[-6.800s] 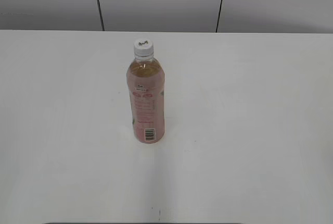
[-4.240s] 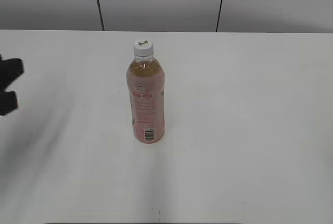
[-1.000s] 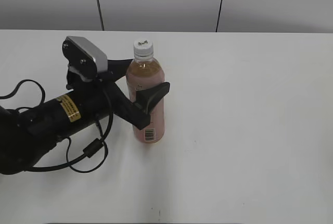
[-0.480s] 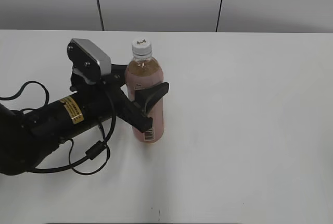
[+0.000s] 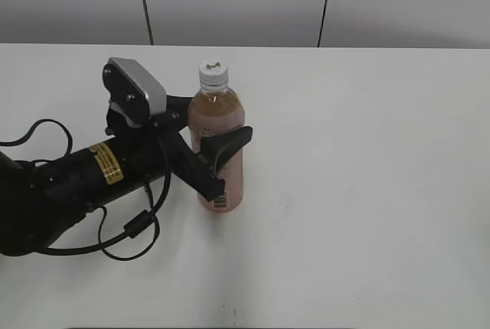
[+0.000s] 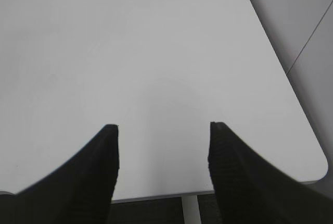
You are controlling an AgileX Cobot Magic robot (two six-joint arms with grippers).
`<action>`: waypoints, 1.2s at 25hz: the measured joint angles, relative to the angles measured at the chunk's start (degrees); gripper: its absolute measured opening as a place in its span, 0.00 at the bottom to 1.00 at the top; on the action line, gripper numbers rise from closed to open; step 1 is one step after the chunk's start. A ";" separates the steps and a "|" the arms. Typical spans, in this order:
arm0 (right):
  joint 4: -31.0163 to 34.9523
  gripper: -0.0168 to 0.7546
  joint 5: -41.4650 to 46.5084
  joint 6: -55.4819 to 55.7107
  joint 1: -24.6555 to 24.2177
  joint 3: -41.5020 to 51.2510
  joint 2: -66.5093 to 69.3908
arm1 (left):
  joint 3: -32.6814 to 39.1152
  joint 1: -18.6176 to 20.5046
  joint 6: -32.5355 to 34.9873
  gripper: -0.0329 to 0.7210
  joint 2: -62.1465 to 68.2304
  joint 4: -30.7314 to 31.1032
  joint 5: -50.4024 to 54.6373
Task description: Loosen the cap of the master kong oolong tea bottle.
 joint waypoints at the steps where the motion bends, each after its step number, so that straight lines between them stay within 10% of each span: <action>1: 0.00 0.57 0.00 0.00 0.00 0.00 0.00 | -0.06 0.00 0.00 0.65 0.00 0.45 0.00; 19: 3.53 0.57 -0.23 -1.40 0.00 -0.96 0.74 | -0.27 0.00 -0.17 0.65 -2.47 5.97 5.05; 30: 28.26 0.57 -0.92 -15.11 0.00 -12.91 32.22 | -0.34 0.00 -0.24 0.65 -2.54 6.19 5.22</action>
